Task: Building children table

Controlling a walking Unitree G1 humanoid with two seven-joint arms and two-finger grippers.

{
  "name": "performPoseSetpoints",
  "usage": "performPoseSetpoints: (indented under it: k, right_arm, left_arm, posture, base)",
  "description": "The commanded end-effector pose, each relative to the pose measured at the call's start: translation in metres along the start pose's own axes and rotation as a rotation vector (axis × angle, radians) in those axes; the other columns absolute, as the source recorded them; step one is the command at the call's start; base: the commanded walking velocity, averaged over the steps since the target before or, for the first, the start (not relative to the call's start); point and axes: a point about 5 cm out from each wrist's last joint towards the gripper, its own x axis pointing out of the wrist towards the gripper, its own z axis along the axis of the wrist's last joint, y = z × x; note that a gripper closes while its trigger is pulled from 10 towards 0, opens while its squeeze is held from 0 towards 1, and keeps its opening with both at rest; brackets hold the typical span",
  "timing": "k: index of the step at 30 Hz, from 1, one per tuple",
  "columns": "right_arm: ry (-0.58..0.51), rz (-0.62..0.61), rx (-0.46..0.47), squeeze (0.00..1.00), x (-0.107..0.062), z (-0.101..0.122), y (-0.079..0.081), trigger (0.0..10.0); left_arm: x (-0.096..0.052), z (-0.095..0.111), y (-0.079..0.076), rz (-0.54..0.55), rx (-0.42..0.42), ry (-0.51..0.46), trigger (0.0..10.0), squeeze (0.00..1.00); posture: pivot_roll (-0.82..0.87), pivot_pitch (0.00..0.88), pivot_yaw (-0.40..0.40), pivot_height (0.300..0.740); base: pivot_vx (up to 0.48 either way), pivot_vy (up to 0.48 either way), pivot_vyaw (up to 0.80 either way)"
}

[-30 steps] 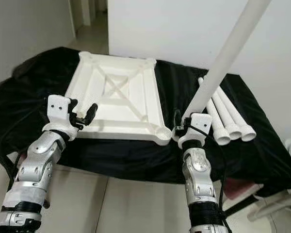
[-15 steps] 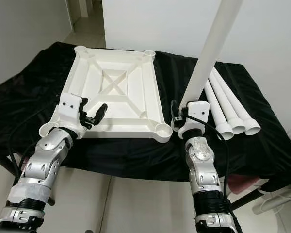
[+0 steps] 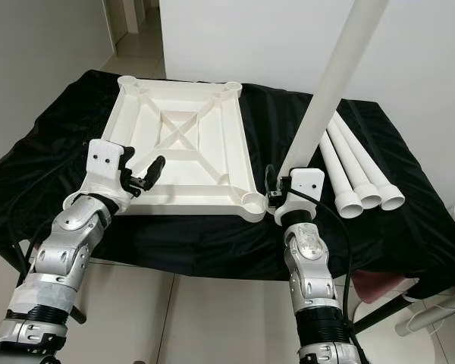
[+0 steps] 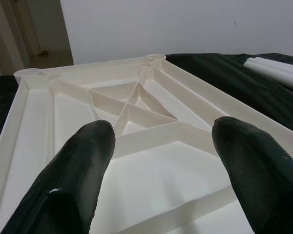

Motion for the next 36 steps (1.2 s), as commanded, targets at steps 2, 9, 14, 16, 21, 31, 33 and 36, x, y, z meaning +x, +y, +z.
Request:
performPoseSetpoints:
  k: [2, 9, 14, 16, 21, 31, 33, 36]
  right_arm:
    - [-0.009, 0.000, 0.003, 0.00, 0.003, 0.003, -0.001, 10.0]
    - [-0.006, 0.013, -0.003, 0.00, 0.006, 0.004, -0.002, 10.0]
    - [-0.002, 0.028, -0.002, 0.00, 0.007, 0.003, 0.000, 10.0]
    - [-0.001, 0.033, -0.001, 0.00, 0.007, 0.003, 0.000, 10.0]
    - [0.005, 0.040, -0.002, 0.00, 0.008, 0.002, 0.001, 10.0]
    - [0.011, 0.053, 0.000, 0.00, 0.007, 0.000, 0.003, 10.0]
    - [0.014, 0.056, 0.000, 0.00, 0.006, 0.000, 0.003, 10.0]
    - [0.016, 0.058, -0.001, 0.00, 0.006, -0.001, 0.004, 10.0]
  left_arm:
    - [-0.004, -0.008, 0.001, -0.008, -0.009, 0.028, 10.0, 0.00]
    - [-0.005, -0.008, 0.003, 0.014, -0.018, 0.019, 10.0, 0.00]
    - [-0.006, -0.008, 0.004, 0.035, -0.020, 0.016, 10.0, 0.00]
    - [-0.007, -0.009, 0.004, 0.039, -0.022, 0.014, 10.0, 0.00]
    - [-0.009, -0.009, 0.004, 0.038, -0.025, 0.014, 10.0, 0.00]
    - [-0.013, -0.010, 0.004, 0.036, -0.043, 0.010, 10.0, 0.00]
    - [-0.015, -0.010, 0.003, 0.023, -0.057, 0.008, 10.0, 0.00]
    - [-0.016, -0.010, 0.001, 0.005, -0.071, 0.005, 10.0, 0.00]
  posture:
    - [0.08, 0.000, -0.060, 0.740]
    - [0.08, 0.000, -0.077, 0.740]
    - [0.09, 0.000, -0.096, 0.740]
    - [0.10, 0.000, -0.101, 0.740]
    - [0.10, 0.000, -0.106, 0.740]
    - [0.10, 0.000, -0.105, 0.740]
    - [0.10, 0.000, -0.103, 0.740]
    - [0.10, 0.000, -0.102, 0.740]
  base:
    - [0.000, 0.000, 0.00]
    - [0.146, 0.000, 0.00]
    - [0.289, 0.000, 0.00]
    - [0.292, 0.000, 0.00]
    - [0.297, 0.000, 0.00]
    - [0.118, 0.000, 0.00]
    - [0.000, 0.000, 0.00]
    - [0.000, 0.000, 0.00]
